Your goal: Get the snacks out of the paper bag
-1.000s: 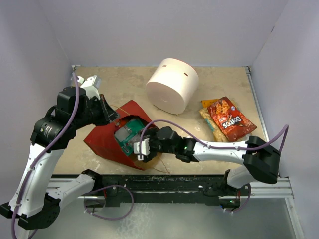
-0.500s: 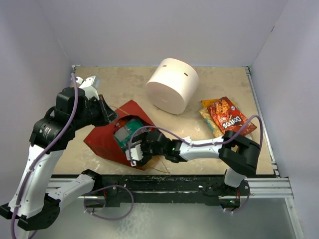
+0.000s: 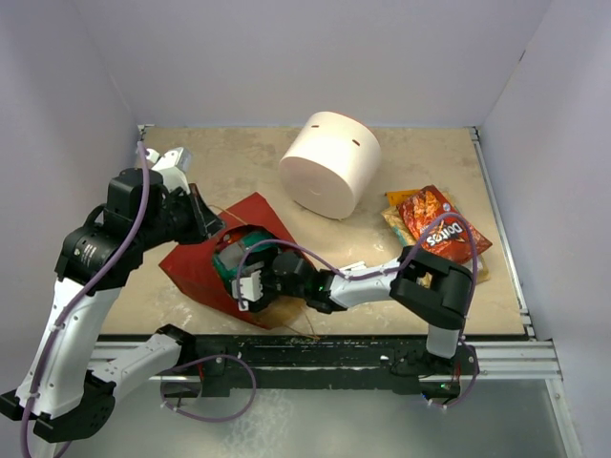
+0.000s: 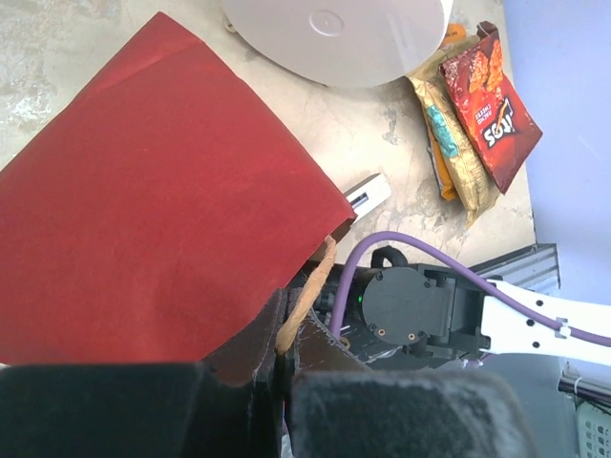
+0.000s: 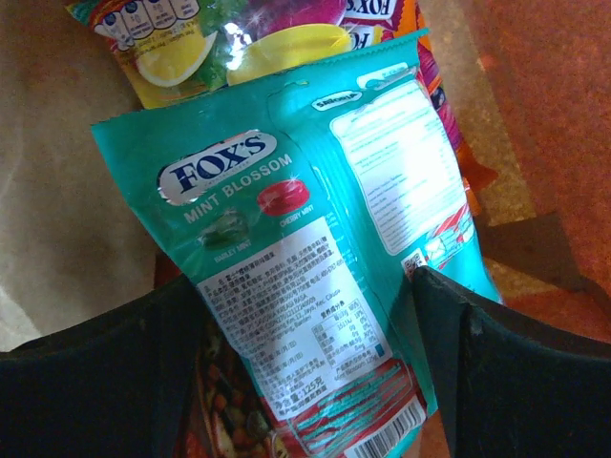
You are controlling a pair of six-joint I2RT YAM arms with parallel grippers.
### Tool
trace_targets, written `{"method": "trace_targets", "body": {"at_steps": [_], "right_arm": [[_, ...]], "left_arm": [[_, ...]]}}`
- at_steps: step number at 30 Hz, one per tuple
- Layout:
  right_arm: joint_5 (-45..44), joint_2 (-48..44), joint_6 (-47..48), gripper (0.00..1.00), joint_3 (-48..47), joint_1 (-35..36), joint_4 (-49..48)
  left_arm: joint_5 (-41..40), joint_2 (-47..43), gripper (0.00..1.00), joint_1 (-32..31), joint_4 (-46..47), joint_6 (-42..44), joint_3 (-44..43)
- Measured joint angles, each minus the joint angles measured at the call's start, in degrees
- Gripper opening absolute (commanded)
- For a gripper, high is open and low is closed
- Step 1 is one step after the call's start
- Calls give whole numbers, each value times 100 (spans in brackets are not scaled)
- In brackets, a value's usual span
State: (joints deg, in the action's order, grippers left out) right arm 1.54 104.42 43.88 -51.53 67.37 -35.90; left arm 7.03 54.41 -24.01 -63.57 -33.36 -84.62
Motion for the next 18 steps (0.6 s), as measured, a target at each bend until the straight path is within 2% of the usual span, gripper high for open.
{"method": "trace_targets", "body": {"at_steps": [3,7,8,13,18], "right_arm": [[-94,219,-2,88,-55,0,-313],[-168,452,11,79,-114,-59,-669],[-181,479,15,75,-122,-87,-726],[-188,437,68,41,-122,-249,-758],[-46,162,-15,28,-92,-295,-605]], "left_arm": [[7,0,0,0,-85,15,-15],[24,13,0,0,-111,98,-15],[24,26,0,0,-133,146,-20],[2,105,0,0,-188,291,-66],[-35,262,0,0,-225,540,-273]]}}
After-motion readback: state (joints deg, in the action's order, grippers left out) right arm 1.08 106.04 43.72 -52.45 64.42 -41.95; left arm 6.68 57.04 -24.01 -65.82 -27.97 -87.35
